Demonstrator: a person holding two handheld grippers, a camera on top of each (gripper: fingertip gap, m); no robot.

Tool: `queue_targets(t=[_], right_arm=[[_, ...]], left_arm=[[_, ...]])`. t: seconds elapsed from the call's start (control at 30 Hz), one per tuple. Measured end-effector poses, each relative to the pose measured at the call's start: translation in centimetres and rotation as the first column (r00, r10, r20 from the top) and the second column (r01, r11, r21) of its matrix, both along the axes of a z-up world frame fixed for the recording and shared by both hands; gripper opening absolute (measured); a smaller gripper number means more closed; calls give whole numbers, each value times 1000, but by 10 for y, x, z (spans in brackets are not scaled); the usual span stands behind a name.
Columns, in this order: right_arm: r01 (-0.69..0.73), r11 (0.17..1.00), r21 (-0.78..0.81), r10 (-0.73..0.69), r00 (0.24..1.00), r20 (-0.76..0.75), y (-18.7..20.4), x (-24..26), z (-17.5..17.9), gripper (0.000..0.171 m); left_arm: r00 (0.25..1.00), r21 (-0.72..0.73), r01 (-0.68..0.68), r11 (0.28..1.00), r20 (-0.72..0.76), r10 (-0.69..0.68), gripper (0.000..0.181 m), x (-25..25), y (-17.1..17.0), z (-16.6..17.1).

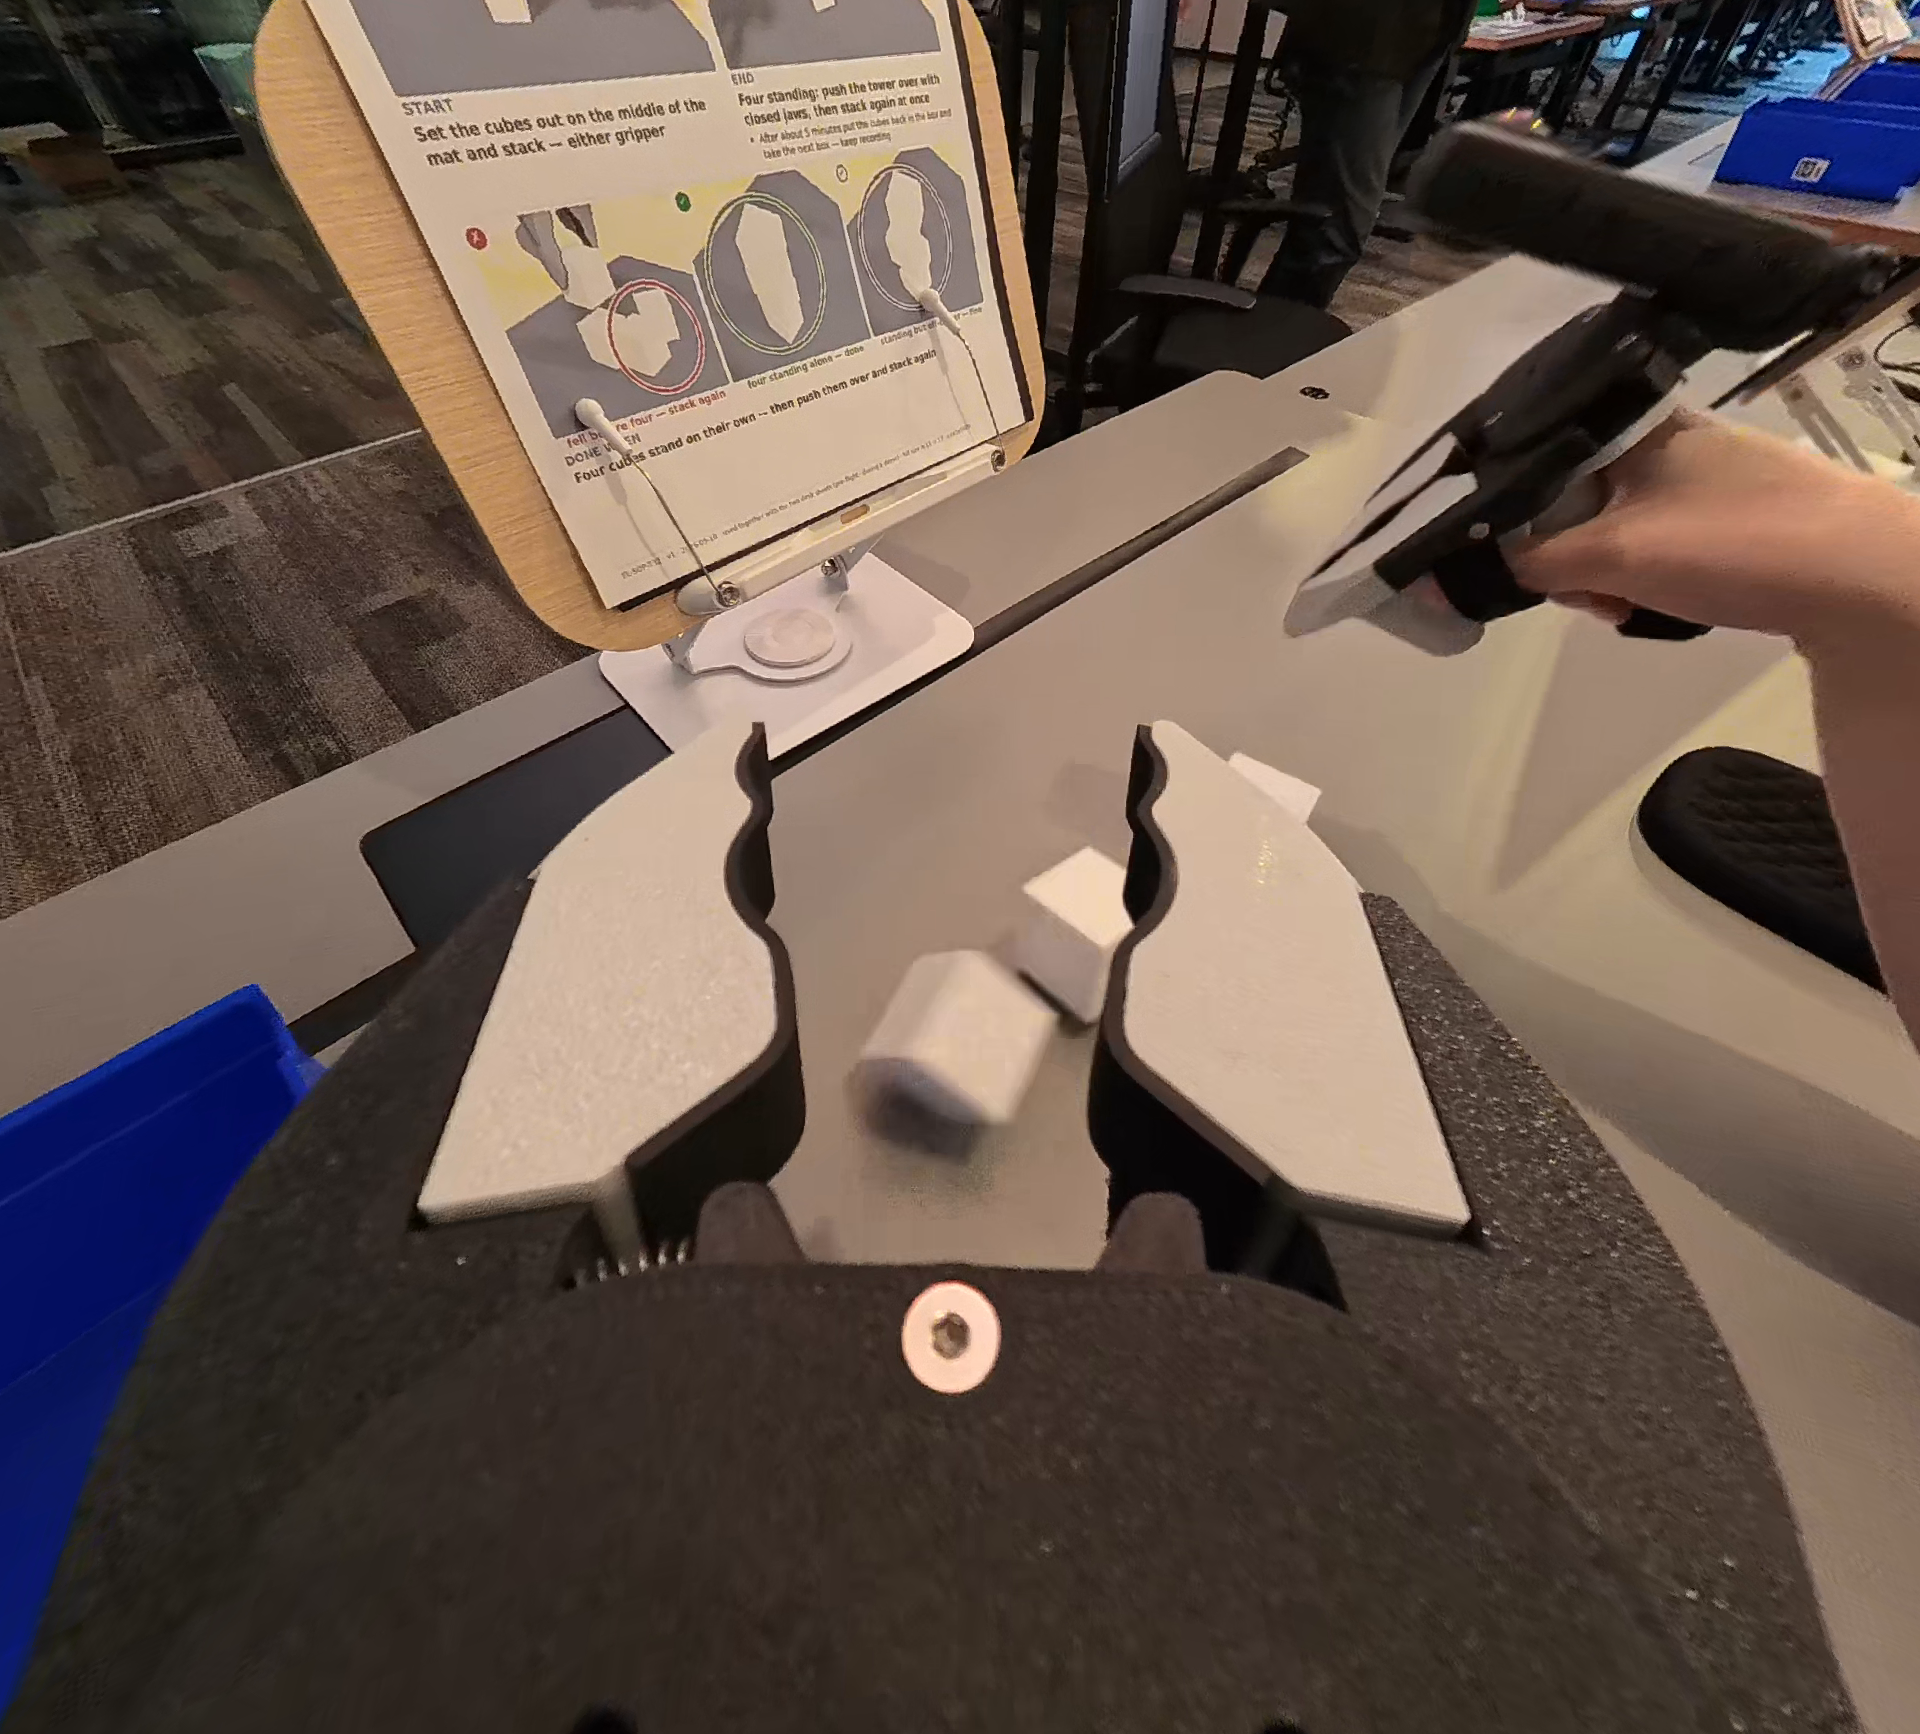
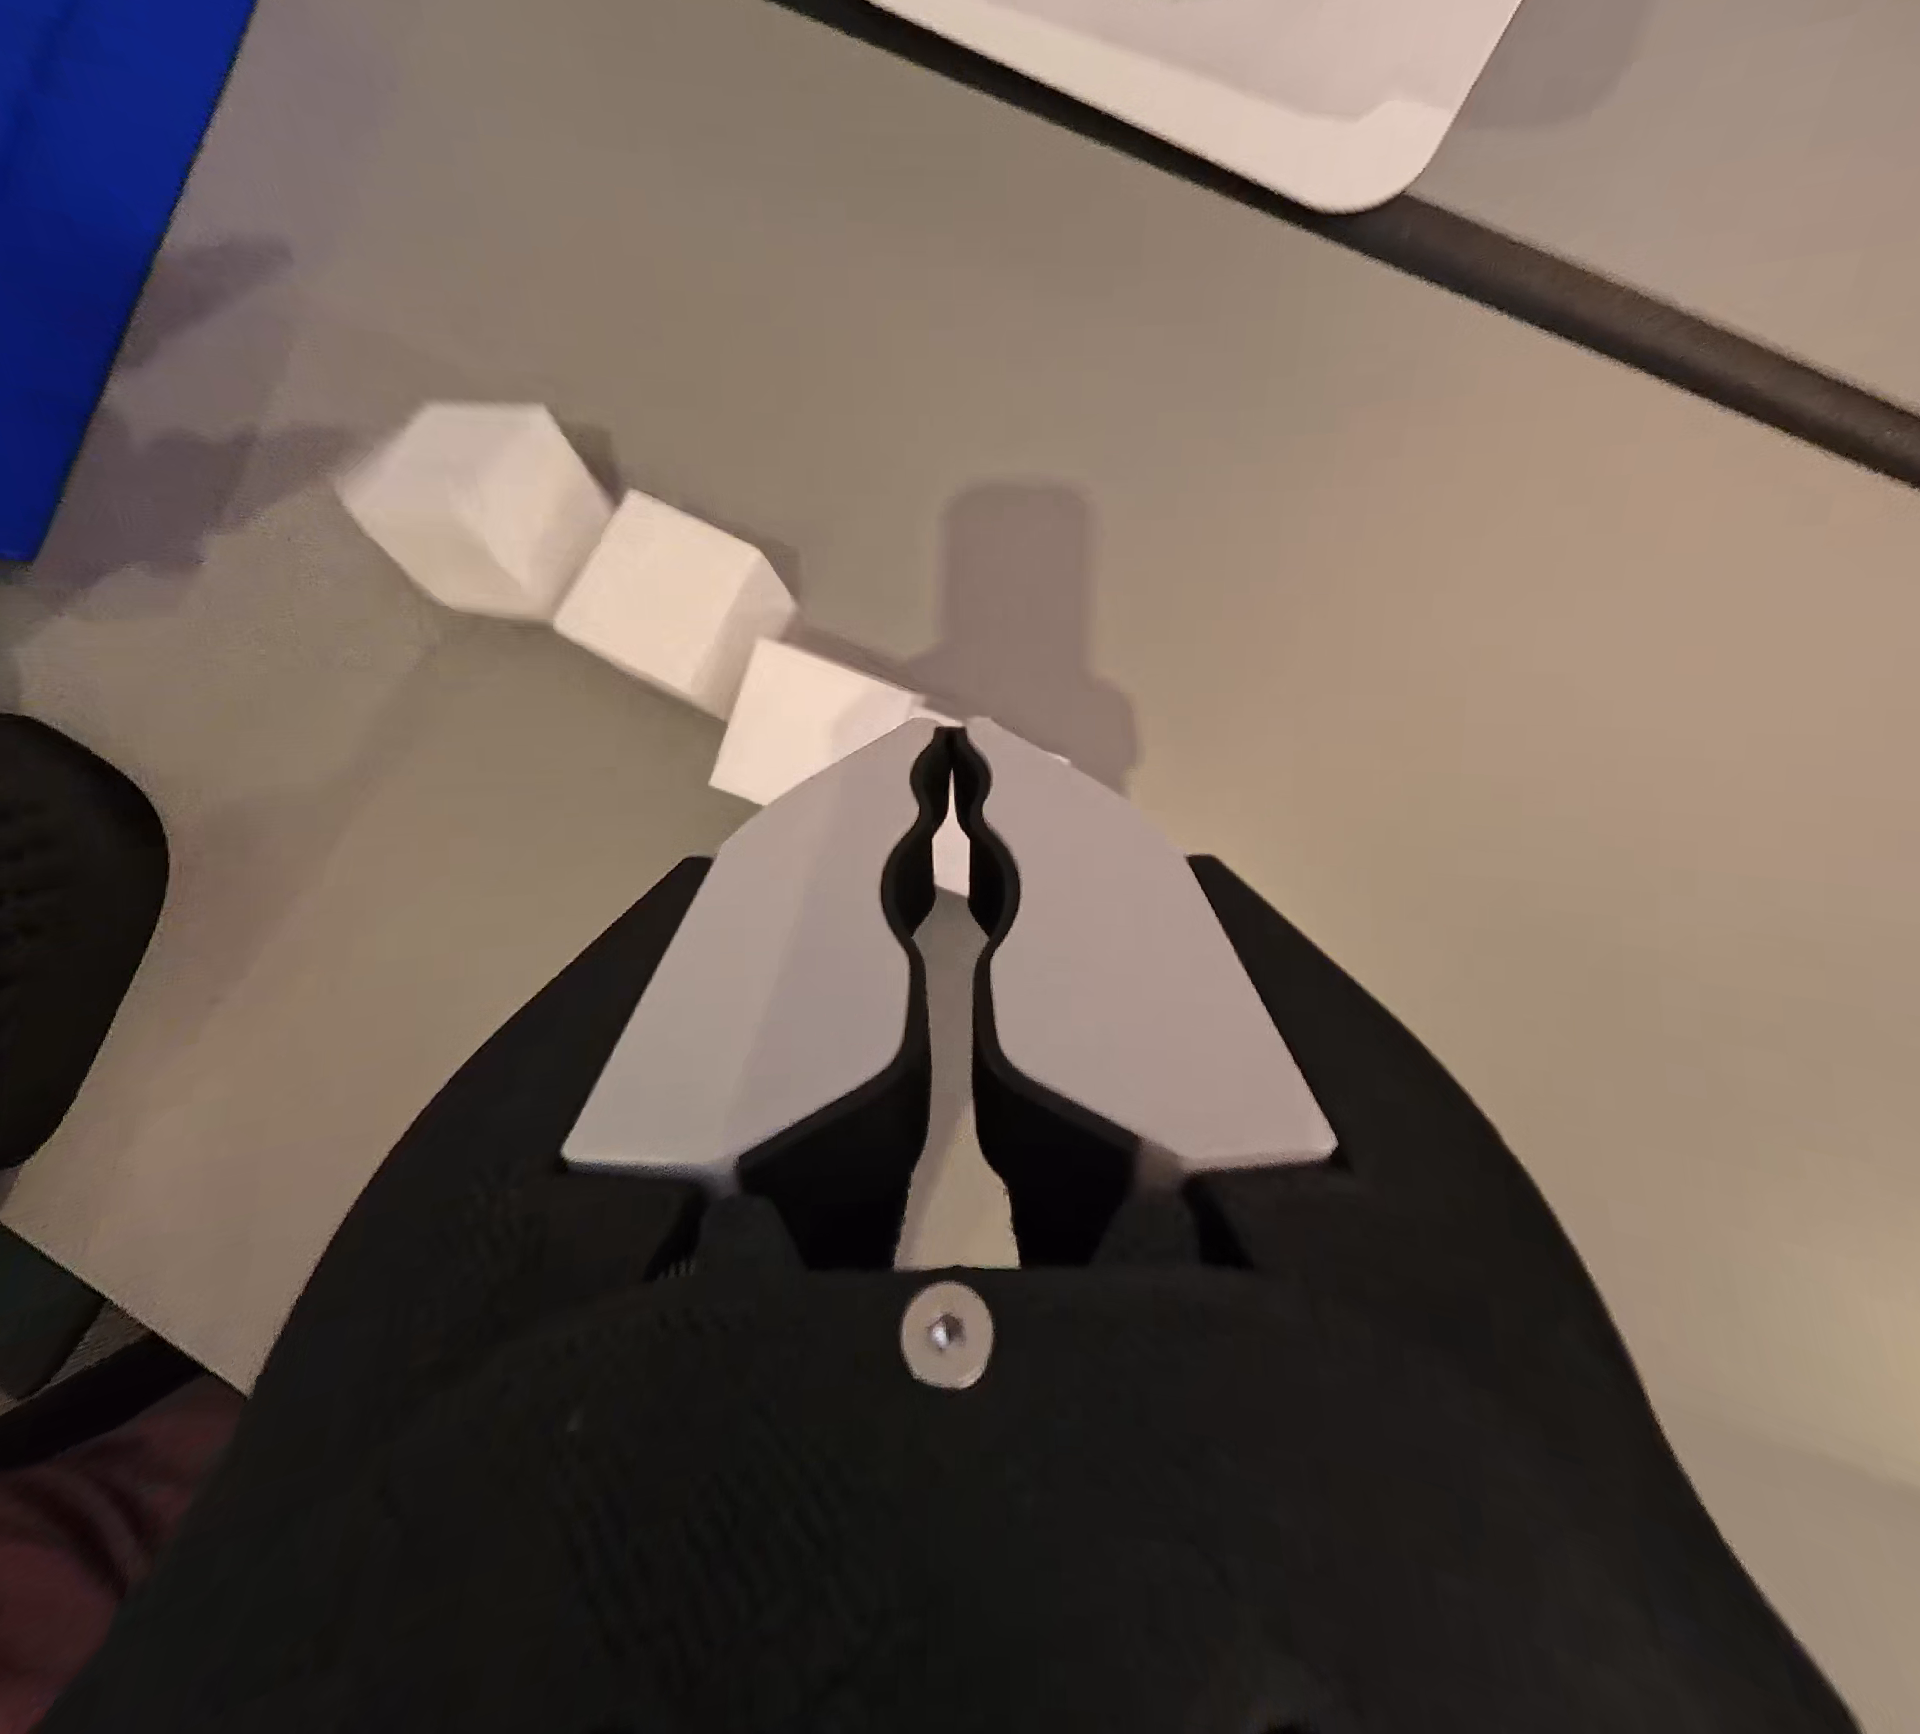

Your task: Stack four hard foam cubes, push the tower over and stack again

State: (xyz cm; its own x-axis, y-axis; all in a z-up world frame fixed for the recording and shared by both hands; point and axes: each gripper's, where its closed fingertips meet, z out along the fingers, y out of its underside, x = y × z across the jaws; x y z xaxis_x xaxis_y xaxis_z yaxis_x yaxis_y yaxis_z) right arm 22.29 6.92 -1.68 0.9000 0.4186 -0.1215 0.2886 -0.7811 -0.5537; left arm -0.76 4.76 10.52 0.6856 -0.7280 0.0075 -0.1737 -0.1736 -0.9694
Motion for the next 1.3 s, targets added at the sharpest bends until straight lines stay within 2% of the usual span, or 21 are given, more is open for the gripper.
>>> queue_targets(t=[0.23, 0.37, 0.5, 0.6, 0.67, 0.73, 0.87, 0.93, 0.97, 1.03, 1.1, 1.2, 1.23, 1.3], right_arm=[[-98, 985, 144, 88, 994, 71, -8, -3, 44, 1], [-204, 945, 256, 191, 979, 73, -12, 2, 63, 1], [-270, 899, 343, 256, 963, 87, -11, 26, 74, 2], [-345, 842, 414, 324, 938, 123, -10, 44, 79, 11], [-367, 824, 431, 348, 929, 125, -9, 58, 76, 15], [-397, 802, 447, 409, 910, 74, -11, 67, 68, 24], [-473, 740, 478, 564, 823, -60, -20, 78, 44, 26], [-464, 763, 450, 541, 840, -51, -13, 97, 34, 30], [-433, 771, 466, 515, 855, -58, -7, 104, 35, 30], [-405, 765, 501, 533, 835, -139, -6, 105, 41, 30], [-390, 756, 526, 553, 810, -195, -6, 105, 46, 30], [-378, 758, 533, 546, 814, -200, -6, 113, 44, 30], [-376, 758, 533, 544, 815, -198, -6, 117, 43, 31], [-359, 767, 532, 529, 823, -208, -5, 124, 41, 31]], left_arm=[[1000, -13, -17, 1000, -9, 17, 67, -7, 2, -2], [988, -39, -127, 991, -99, 123, 66, -26, 8, -13], [917, -40, -311, 950, -275, 288, 66, -54, 23, -34], [840, 61, -371, 927, -404, 363, 70, -66, 37, -42], [809, 116, -362, 925, -454, 373, 70, -67, 43, -46], [809, 136, -320, 938, -476, 345, 71, -63, 45, -51], [866, 114, -136, 984, -468, 174, 62, -27, 47, -66], [839, 59, -47, 997, -540, 71, 58, -14, 59, -81], [800, 16, -26, 1000, -599, 30, 60, -14, 68, -92], [679, -77, -16, 997, -733, -45, 69, -23, 84, -114], [520, -175, -35, 984, -844, -132, 74, -37, 90, -134], [270, -209, -53, 977, -945, -187, 77, -59, 105, -151], [211, -232, -71, 970, -954, -212, 80, -65, 108, -158], [147, -305, -111, 946, -946, -288, 80, -72, 109, -175]])
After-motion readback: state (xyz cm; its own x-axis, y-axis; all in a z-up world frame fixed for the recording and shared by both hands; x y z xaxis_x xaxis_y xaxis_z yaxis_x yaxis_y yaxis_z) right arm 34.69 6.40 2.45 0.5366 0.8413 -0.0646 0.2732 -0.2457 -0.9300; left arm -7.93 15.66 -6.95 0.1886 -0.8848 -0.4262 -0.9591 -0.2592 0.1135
